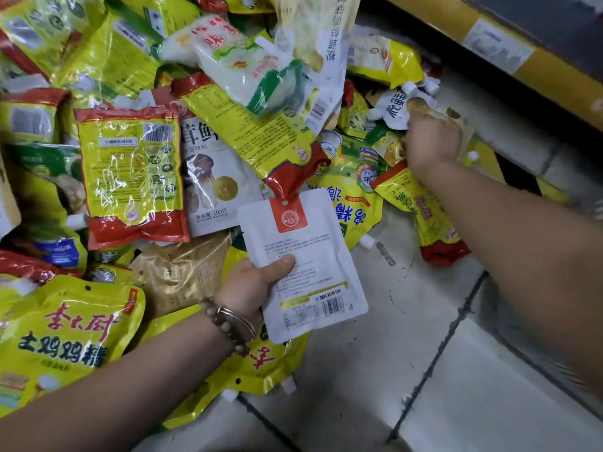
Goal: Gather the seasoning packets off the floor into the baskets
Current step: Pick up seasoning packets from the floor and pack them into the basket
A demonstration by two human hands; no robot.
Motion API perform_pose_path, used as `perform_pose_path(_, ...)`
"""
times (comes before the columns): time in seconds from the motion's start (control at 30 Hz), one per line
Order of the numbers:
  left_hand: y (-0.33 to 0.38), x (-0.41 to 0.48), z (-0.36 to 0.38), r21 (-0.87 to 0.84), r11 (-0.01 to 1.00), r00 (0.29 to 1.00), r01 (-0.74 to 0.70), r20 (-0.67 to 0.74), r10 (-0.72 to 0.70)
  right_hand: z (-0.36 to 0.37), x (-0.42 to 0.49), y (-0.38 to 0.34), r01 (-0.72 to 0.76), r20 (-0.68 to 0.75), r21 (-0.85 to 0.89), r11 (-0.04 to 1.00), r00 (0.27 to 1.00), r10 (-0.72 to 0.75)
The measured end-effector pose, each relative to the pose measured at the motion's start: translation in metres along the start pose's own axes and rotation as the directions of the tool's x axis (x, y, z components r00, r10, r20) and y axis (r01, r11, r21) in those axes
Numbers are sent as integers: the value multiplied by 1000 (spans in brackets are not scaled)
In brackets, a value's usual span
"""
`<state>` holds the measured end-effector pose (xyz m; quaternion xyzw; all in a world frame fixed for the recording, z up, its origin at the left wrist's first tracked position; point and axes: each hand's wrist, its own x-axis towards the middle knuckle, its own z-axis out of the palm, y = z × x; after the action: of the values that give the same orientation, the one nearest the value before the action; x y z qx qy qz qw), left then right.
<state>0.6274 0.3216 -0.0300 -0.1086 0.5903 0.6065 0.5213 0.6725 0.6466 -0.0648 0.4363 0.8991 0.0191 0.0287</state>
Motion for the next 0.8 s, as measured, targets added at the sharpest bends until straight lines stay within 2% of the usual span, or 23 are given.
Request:
perform_pose_path(0.27,-2,-6,5,83,995,998,-55,22,54,-30,-45,-13,-102,-216,264,959,963,162)
perform_pose_path(0.37,-3,-11,4,106,992,998,-63,23,61,-59,-74,-13,-142,-260,423,895,927,270)
perform_pose_path(0.43,-2,-15,4,111,992,998,-65,23,63,-76,-96,-10,-134,-269,616,776,890,367)
perform_pose_path(0.5,-2,-20,5,120,990,997,-70,25,68,-88,-118,-4,-8,-318,784,620,853,413)
perform_pose_path(0.6,0,-27,8,117,990,997,-77,19,75,-103,-146,2,138,-355,886,443,817,455)
perform_pose_path(0.7,4,-32,12,136,987,996,-83,1,84,-111,-166,-1,104,-231,952,289,862,451)
perform_pose_path(0.8,5,-35,13,165,983,996,-80,-36,87,-113,-177,-4,38,-124,982,183,866,485)
